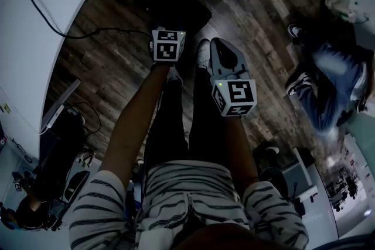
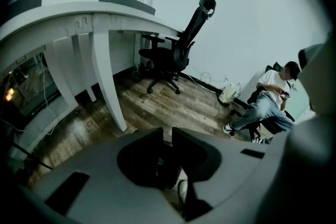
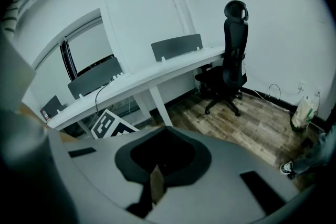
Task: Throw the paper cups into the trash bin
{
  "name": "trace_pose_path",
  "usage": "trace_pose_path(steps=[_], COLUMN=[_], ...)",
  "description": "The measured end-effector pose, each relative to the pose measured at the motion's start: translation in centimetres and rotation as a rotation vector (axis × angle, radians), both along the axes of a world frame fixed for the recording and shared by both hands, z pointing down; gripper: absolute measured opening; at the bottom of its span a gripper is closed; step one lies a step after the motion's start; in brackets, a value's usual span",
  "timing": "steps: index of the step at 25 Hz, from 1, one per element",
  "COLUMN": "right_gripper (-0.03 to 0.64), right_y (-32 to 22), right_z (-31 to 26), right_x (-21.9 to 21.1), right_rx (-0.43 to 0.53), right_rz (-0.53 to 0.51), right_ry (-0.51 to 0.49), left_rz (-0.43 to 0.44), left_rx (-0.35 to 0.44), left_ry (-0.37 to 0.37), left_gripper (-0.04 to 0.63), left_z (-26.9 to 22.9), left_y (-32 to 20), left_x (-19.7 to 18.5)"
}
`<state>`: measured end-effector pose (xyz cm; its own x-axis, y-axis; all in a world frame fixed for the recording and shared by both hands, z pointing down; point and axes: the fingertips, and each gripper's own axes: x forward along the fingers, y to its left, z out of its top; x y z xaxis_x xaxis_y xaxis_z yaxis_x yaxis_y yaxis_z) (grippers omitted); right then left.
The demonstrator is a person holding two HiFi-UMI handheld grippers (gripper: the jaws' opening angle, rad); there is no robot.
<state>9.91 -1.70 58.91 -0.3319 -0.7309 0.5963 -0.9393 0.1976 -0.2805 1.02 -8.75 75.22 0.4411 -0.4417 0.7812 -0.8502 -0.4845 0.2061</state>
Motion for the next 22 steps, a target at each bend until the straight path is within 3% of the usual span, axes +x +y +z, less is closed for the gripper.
trace_pose_path(steps=[11, 22], right_gripper=[0.009, 0.009], right_y=[-0.6, -1.7], right_z=[-6.6, -12.7], right_x=[-0.8, 0.0], right_rx=[0.078, 0.164], right_rz=[-0.017, -0.030], right_ry=[0.020, 0.003], left_rz=[-0.061, -0.108], left_rx=[0.142, 0.249], left_ry=[0.081, 0.137], left_gripper=[0.026, 0.023], left_z=[-11.9, -21.6], left_y=[-1.1, -0.3], left_x=[-0.7, -0.4])
